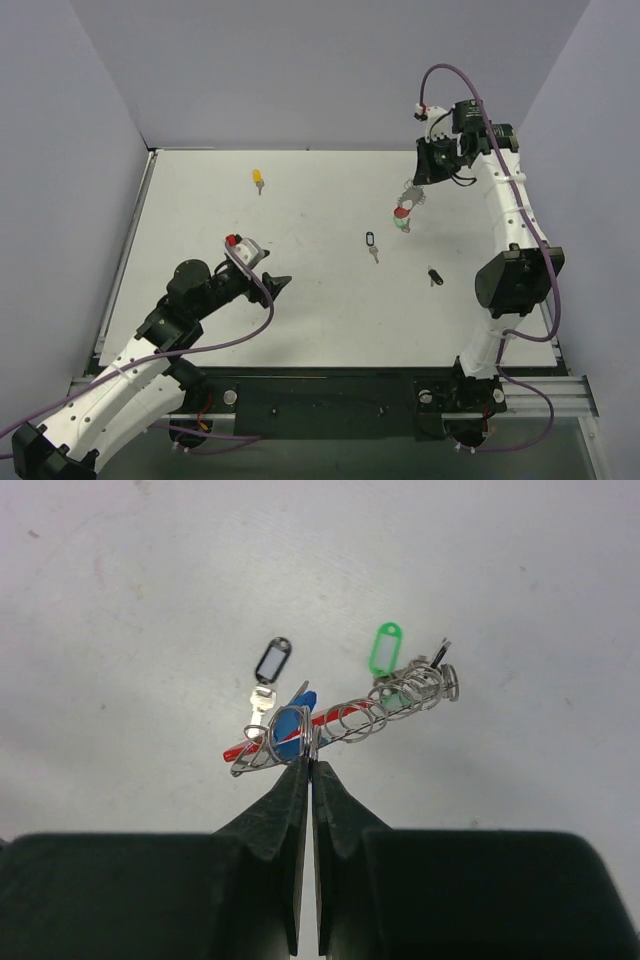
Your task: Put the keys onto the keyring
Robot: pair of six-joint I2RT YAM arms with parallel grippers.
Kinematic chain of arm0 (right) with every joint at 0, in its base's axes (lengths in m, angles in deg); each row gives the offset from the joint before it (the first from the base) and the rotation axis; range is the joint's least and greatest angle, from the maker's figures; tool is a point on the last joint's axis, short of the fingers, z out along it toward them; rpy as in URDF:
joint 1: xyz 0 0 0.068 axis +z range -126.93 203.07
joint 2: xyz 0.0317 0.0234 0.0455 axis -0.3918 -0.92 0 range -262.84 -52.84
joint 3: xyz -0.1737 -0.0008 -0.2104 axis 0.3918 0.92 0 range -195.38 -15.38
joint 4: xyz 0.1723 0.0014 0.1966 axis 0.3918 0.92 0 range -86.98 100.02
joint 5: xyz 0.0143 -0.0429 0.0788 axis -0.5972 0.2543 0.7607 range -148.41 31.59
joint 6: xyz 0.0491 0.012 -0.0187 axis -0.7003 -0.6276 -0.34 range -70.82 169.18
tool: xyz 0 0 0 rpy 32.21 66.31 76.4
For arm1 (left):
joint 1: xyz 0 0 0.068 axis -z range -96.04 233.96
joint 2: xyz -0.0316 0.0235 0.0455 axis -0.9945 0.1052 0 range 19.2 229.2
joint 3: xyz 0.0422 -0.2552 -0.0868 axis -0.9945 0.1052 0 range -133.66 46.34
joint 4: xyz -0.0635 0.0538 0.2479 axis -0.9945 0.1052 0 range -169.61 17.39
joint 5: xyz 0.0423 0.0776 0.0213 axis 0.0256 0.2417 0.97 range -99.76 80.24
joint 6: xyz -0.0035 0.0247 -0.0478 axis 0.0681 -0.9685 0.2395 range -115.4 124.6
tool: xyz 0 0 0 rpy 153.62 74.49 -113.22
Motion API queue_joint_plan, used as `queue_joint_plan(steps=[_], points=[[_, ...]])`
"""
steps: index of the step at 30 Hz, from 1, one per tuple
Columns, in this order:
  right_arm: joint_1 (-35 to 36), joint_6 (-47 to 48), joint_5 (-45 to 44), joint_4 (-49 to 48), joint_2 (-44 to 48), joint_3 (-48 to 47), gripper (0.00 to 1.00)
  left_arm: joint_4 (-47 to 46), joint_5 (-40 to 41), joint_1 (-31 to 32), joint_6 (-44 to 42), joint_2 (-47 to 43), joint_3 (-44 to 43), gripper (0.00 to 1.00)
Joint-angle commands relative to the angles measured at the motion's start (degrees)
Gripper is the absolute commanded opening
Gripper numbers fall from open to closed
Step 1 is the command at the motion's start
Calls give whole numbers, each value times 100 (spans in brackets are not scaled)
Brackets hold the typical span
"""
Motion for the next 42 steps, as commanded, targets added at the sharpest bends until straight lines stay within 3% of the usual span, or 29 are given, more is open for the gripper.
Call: queue_joint_plan(steps=[1,4,7,10,15,22,30,36,42], points=[[492,88,641,137,740,358,0,-863,-622,-110,672,-62,53,86],[870,307,1001,189,977,771,0,-1424,-904,-180,1261,34,175,84],[1362,693,1264,277,1110,1105,0,-2014,-1394,-180,1772,175,351,74],[1748,1115,1713,531,1093,1291,0,-2909,-1414,-172,2719,280,710,72],[2321,1809,2064,945,899,1405,0,-3816,-994,-67,3389,289,1317,72],[2997,2127,2188,1156,706,1519,0,-4344,-273,452,3996,693,1635,71],[3297,2162,2293,1156,565,1625,0,-4995,273,786,4172,1229,1934,69],[3323,2162,2311,1165,539,1651,0,-5706,370,821,5015,1792,1969,62],[3332,2162,2355,1156,477,1678,0,-5751,326,857,5824,1994,1890,58]])
